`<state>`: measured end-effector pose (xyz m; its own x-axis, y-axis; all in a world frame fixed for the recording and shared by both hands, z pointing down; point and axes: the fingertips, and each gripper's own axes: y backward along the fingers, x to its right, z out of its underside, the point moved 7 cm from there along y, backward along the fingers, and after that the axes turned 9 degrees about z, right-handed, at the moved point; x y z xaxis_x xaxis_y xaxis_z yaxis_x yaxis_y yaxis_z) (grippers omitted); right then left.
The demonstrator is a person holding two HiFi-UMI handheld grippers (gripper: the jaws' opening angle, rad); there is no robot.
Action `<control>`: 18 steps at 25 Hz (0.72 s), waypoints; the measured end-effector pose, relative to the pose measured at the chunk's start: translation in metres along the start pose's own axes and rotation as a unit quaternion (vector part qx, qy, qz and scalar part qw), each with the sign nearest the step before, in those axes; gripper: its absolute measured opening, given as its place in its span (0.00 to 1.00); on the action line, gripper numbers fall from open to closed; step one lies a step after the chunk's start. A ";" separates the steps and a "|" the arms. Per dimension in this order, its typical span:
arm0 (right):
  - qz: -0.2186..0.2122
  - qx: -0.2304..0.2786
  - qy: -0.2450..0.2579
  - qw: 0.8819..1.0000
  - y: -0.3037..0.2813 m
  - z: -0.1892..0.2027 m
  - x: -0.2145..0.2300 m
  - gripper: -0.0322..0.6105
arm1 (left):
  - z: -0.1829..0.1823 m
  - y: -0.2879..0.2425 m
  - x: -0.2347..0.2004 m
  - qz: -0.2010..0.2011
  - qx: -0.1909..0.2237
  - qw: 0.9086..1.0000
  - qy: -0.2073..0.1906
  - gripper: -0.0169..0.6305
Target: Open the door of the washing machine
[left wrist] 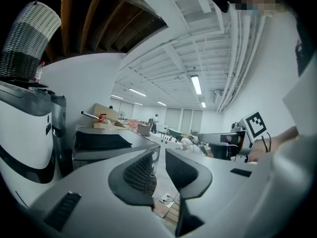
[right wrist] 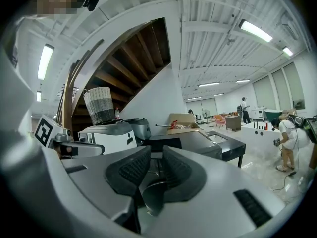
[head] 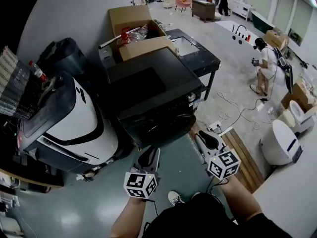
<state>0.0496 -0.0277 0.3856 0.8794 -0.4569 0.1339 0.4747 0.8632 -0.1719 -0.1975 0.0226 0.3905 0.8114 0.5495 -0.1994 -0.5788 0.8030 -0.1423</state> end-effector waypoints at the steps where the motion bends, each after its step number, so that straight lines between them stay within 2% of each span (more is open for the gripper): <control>1: 0.000 -0.001 0.002 1.000 -0.002 0.001 -0.002 0.21 | 0.000 0.000 -0.003 0.002 0.001 1.000 0.000 0.18; 7: -0.009 -0.012 0.031 0.999 -0.012 0.004 -0.013 0.33 | 0.006 0.000 -0.012 0.009 -0.004 1.000 0.005 0.34; 18: -0.037 -0.014 0.072 0.997 -0.039 0.004 -0.001 0.38 | 0.015 -0.008 -0.017 0.001 -0.013 1.000 0.004 0.39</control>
<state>0.0300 -0.0602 0.3964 0.8374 -0.5465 0.0055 0.5370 0.8209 -0.1946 -0.2054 0.0100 0.4095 0.8100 0.5482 -0.2082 -0.5817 0.7961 -0.1671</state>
